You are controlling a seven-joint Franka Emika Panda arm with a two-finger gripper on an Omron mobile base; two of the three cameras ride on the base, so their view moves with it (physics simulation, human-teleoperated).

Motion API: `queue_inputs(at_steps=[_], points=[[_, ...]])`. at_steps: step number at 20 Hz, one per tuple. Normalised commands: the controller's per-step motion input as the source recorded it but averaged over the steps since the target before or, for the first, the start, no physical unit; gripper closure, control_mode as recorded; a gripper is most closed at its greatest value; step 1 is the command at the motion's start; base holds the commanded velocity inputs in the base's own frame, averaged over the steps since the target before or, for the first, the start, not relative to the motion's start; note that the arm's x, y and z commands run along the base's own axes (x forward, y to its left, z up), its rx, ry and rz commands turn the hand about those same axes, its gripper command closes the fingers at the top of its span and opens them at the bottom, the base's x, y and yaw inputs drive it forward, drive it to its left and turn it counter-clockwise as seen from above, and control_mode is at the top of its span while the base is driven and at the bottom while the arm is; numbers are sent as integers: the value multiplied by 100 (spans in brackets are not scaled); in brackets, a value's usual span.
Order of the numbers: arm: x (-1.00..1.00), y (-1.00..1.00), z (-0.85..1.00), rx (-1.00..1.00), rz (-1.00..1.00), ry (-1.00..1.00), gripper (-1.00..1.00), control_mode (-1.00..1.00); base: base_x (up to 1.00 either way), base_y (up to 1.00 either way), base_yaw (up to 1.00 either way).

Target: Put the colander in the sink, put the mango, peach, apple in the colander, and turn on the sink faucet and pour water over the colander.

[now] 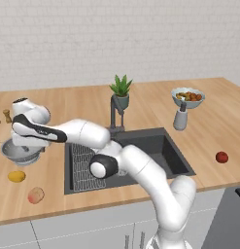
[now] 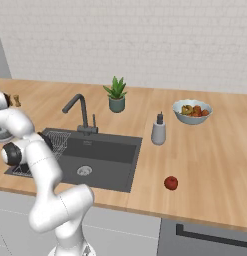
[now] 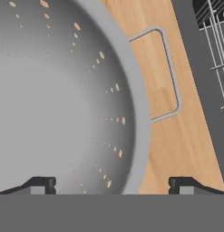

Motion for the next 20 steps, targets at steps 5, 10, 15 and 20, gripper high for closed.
queue_inputs(at_steps=[5,10,15,20], points=[[20,2,-31,0,-7,0,-100,-100,0,0,0],[9,6,-22,0,-4,0,-100,-100,0,0,0],[0,2,-1,0,0,0,100,-100,0,0,0],[0,0,0,0,0,0,100,-100,0,0,0]])
